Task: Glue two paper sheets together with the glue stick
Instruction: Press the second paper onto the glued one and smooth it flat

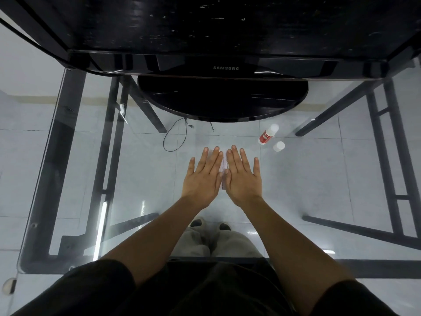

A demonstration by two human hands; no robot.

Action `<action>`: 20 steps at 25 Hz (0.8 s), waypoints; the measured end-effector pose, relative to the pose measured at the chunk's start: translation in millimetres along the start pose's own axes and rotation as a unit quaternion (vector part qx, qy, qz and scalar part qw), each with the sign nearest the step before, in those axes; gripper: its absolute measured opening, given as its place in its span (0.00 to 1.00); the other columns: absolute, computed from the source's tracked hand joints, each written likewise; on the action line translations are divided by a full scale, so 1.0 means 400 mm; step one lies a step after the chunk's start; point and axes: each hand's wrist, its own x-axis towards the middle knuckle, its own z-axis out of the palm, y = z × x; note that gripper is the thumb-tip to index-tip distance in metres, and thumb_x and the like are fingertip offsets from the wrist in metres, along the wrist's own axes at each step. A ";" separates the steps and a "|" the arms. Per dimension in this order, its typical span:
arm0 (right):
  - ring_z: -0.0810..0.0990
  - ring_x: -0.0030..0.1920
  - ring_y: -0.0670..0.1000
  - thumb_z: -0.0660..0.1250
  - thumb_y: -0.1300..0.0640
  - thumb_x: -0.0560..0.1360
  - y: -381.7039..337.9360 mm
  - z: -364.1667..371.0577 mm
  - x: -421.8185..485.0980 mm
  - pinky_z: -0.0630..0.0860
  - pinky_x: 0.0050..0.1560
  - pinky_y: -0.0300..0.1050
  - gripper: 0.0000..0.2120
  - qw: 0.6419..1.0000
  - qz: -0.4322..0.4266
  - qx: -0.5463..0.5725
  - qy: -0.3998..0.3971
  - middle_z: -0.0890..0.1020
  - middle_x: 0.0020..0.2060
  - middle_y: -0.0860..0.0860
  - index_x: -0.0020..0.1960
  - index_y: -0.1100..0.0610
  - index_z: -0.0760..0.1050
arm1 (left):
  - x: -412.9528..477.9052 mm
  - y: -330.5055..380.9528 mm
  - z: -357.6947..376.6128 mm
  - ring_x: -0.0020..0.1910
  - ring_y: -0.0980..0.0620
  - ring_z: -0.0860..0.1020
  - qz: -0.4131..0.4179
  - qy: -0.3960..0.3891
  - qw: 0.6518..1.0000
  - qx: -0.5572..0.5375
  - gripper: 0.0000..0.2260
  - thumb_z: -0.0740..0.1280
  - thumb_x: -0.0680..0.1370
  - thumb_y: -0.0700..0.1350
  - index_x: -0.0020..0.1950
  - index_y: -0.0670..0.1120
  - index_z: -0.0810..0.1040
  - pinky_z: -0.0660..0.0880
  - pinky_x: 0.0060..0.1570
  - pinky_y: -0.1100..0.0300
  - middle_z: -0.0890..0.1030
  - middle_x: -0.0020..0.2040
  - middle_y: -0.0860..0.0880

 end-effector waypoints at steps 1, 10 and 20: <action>0.35 0.74 0.54 0.32 0.41 0.76 0.002 0.000 0.001 0.25 0.65 0.54 0.30 1.000 -0.002 -0.002 -0.001 0.39 0.76 0.51 0.73 0.52 0.30 | 0.008 -0.001 0.006 0.70 0.51 0.27 0.004 -0.008 1.000 0.008 0.25 0.31 0.77 0.58 0.67 0.52 0.22 0.29 0.66 0.49 0.29 0.72 0.52; 0.30 0.71 0.51 0.39 0.41 0.78 0.007 0.009 0.004 0.29 0.67 0.56 0.30 1.000 -0.002 0.011 -0.005 0.40 0.76 0.50 0.74 0.52 0.33 | 0.012 0.012 0.013 0.71 0.48 0.30 -0.054 -0.024 0.997 0.043 0.28 0.30 0.75 0.60 0.70 0.48 0.27 0.28 0.65 0.43 0.38 0.77 0.48; 0.37 0.74 0.53 0.39 0.40 0.78 0.036 0.003 -0.021 0.32 0.69 0.57 0.30 0.999 -0.029 0.026 -0.035 0.40 0.76 0.50 0.74 0.53 0.33 | 0.011 0.012 -0.002 0.74 0.46 0.36 -0.082 -0.045 0.995 0.042 0.31 0.37 0.77 0.62 0.73 0.46 0.32 0.33 0.67 0.43 0.38 0.77 0.47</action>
